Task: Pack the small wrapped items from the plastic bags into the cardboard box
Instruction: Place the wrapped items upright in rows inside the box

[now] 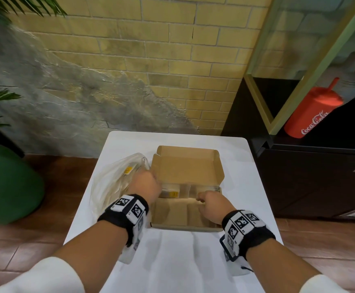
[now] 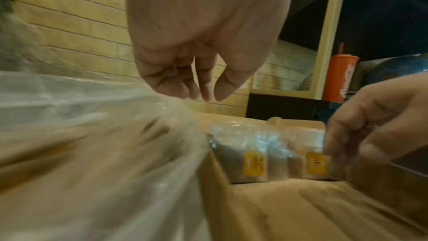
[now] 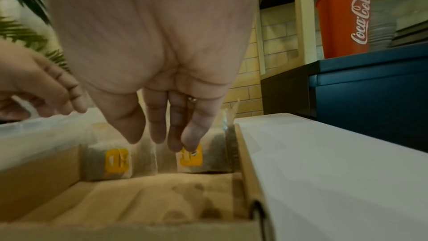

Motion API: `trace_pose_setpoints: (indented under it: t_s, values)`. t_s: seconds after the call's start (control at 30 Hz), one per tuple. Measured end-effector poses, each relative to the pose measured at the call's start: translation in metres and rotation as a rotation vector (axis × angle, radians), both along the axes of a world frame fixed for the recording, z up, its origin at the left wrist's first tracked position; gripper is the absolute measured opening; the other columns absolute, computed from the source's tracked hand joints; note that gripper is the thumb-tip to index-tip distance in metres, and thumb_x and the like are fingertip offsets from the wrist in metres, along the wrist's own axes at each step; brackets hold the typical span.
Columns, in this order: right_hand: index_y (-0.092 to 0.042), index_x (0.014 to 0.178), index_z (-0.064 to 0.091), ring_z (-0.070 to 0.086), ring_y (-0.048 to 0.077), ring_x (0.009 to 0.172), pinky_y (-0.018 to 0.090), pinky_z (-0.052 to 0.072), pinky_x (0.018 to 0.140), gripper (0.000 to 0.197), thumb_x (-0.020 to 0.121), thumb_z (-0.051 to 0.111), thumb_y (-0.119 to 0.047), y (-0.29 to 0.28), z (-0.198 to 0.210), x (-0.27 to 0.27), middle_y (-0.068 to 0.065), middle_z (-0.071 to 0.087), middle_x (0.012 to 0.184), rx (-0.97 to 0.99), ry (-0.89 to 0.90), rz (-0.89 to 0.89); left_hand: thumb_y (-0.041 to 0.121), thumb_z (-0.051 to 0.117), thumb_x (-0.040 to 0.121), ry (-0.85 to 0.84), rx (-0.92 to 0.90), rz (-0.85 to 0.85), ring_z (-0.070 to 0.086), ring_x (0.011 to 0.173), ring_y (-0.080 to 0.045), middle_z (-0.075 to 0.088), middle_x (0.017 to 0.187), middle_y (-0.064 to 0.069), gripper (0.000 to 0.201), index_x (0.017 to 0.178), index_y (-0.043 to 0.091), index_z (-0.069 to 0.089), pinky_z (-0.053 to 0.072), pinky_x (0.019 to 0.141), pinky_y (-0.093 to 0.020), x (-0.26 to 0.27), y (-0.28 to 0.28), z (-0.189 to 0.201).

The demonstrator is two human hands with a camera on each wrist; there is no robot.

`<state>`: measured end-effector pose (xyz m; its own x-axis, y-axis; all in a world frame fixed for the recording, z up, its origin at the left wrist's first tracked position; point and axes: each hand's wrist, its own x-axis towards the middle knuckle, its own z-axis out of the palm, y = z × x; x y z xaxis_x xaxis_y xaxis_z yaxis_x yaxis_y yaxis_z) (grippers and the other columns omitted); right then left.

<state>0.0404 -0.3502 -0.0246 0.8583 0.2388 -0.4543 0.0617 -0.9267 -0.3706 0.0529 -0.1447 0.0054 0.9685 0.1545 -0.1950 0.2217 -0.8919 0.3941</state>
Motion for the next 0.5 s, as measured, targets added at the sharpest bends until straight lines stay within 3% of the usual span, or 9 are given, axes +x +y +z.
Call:
trace_pose_setpoints:
  t_s: [0.07, 0.17, 0.27, 0.33, 0.43, 0.5]
  values:
    - [-0.016, 0.126, 0.055, 0.056, 0.021, 0.113, 0.029, 0.045, 0.094, 0.035, 0.092, 0.046, -0.019, 0.003, 0.005, 0.0, 0.005, 0.059, 0.125, 0.033, -0.011, -0.002, 0.021, 0.039, 0.093, 0.02, 0.152, 0.007, 0.046, 0.112, -0.029, 0.05, 0.123, -0.011, 0.029, 0.11, 0.009, 0.06, 0.039, 0.093, -0.036, -0.004, 0.012, 0.006]
    - [-0.016, 0.127, 0.055, 0.055, 0.019, 0.114, 0.027, 0.043, 0.094, 0.036, 0.092, 0.046, -0.02, 0.006, 0.01, -0.001, 0.003, 0.059, 0.125, 0.073, -0.01, -0.002, 0.028, 0.028, 0.097, 0.207, 0.38, -0.09, 0.036, 0.121, -0.03, 0.042, 0.135, -0.012, 0.039, 0.128, 0.015, 0.048, 0.033, 0.104, -0.041, -0.012, 0.026, 0.004]
    - [-0.016, 0.127, 0.054, 0.055, 0.016, 0.115, 0.025, 0.042, 0.095, 0.036, 0.092, 0.047, -0.019, 0.006, 0.013, -0.003, 0.002, 0.059, 0.126, 0.092, 0.009, -0.008, 0.033, 0.032, 0.098, 0.23, 0.314, -0.1, 0.036, 0.13, -0.026, 0.035, 0.146, -0.004, 0.042, 0.138, 0.021, 0.038, 0.031, 0.108, -0.038, -0.018, 0.037, -0.009]
    - [-0.018, 0.127, 0.054, 0.055, 0.015, 0.114, 0.024, 0.042, 0.094, 0.036, 0.092, 0.048, -0.019, 0.006, 0.013, -0.005, 0.001, 0.06, 0.125, 0.097, 0.015, -0.018, 0.03, 0.039, 0.096, 0.223, 0.31, -0.089, 0.049, 0.122, -0.025, 0.05, 0.134, -0.006, 0.04, 0.132, 0.017, 0.045, 0.039, 0.101, -0.036, -0.019, 0.04, -0.014]
    - [-0.018, 0.126, 0.056, 0.056, 0.015, 0.111, 0.023, 0.043, 0.093, 0.035, 0.092, 0.048, -0.019, 0.005, 0.018, -0.007, 0.0, 0.061, 0.123, 0.102, 0.015, -0.023, 0.023, 0.044, 0.092, 0.159, 0.209, -0.016, 0.062, 0.098, -0.028, 0.065, 0.102, -0.01, 0.029, 0.108, 0.008, 0.063, 0.046, 0.08, -0.033, -0.015, 0.043, -0.007]
    - [-0.018, 0.125, 0.057, 0.057, 0.017, 0.109, 0.024, 0.044, 0.093, 0.034, 0.092, 0.048, -0.017, 0.006, 0.025, -0.007, 0.002, 0.062, 0.121, 0.119, -0.001, -0.027, 0.014, 0.045, 0.091, 0.088, 0.161, -0.015, 0.061, 0.098, -0.025, 0.067, 0.101, -0.007, 0.026, 0.103, 0.011, 0.067, 0.046, 0.083, -0.031, -0.01, 0.046, 0.003]
